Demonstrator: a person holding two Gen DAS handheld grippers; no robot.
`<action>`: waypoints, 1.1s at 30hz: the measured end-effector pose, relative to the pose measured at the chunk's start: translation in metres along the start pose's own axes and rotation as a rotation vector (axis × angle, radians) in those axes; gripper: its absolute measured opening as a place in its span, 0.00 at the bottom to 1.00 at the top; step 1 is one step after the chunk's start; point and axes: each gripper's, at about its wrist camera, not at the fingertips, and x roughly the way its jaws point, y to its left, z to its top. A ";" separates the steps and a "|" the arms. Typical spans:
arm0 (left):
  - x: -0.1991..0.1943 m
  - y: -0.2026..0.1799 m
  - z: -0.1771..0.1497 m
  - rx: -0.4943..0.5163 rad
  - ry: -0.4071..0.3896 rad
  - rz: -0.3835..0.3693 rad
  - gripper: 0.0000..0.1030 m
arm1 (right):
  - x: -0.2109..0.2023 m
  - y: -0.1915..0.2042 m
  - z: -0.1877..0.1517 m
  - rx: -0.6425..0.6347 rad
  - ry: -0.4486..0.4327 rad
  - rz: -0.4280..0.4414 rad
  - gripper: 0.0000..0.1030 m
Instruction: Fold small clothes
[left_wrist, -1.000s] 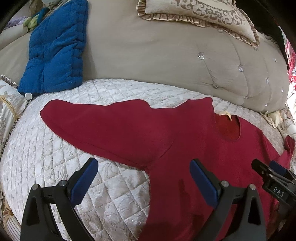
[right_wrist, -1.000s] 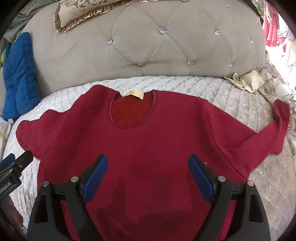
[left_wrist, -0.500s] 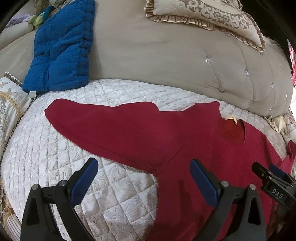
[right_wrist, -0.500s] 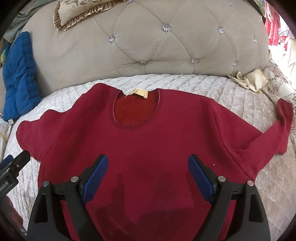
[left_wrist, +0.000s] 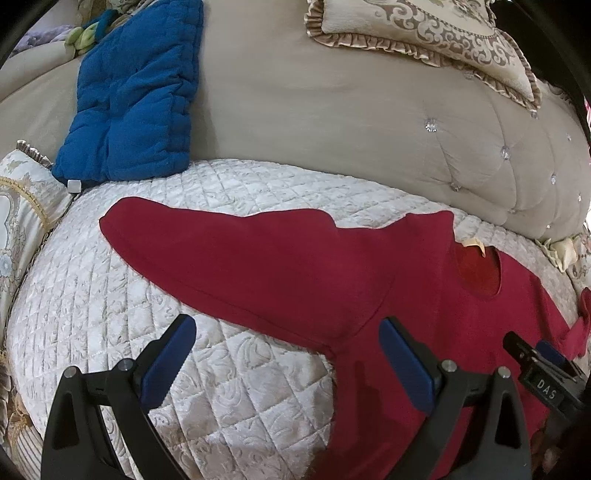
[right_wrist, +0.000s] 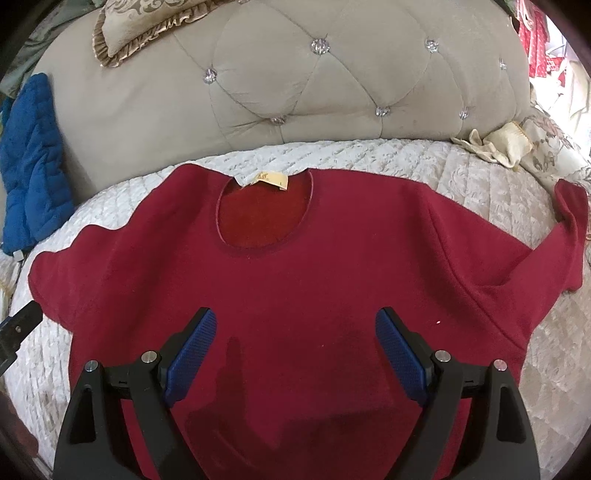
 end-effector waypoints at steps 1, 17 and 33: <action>0.000 0.000 0.000 0.001 0.000 0.001 0.98 | 0.001 0.001 0.000 -0.001 0.002 -0.001 0.69; 0.007 0.007 0.001 -0.004 0.007 0.016 0.98 | 0.007 0.008 -0.003 -0.014 0.016 0.005 0.69; 0.061 0.123 0.046 -0.287 0.095 0.188 0.97 | -0.005 0.018 -0.004 -0.044 0.027 0.068 0.69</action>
